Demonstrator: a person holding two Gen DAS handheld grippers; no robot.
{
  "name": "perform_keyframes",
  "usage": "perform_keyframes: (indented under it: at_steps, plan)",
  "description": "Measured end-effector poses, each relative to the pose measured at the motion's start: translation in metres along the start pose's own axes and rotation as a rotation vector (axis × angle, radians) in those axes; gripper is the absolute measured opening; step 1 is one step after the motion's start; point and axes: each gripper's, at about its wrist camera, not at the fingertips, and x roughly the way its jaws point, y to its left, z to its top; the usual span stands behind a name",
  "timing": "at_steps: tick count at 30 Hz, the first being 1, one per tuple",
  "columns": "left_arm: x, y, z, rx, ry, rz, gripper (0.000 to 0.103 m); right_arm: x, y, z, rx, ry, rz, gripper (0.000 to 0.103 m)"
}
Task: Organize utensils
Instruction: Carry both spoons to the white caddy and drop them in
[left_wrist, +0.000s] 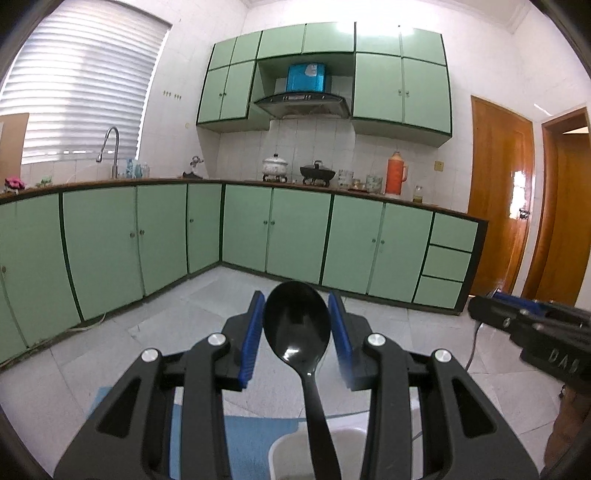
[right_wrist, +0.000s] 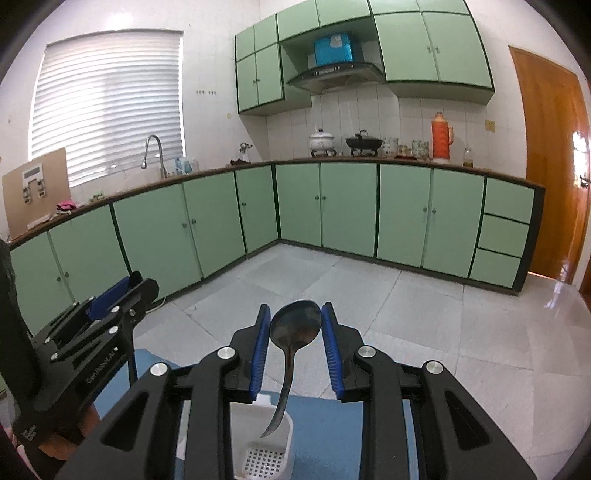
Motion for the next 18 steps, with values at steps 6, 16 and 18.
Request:
perform_keyframes:
  at_steps: [6,16,18]
  plan:
    - [0.007,0.007,-0.018,0.003,0.047,0.006,0.034,0.017,0.004,-0.024,-0.001,0.058,0.019,0.028]
    - [0.005,0.018,-0.039,0.015,0.106,0.015,0.034,0.022,0.007,-0.049,0.005,0.113,0.051,0.028]
    - [0.004,0.018,-0.042,0.022,0.117,0.012,0.035,0.022,0.009,-0.052,0.001,0.123,0.061,0.028]
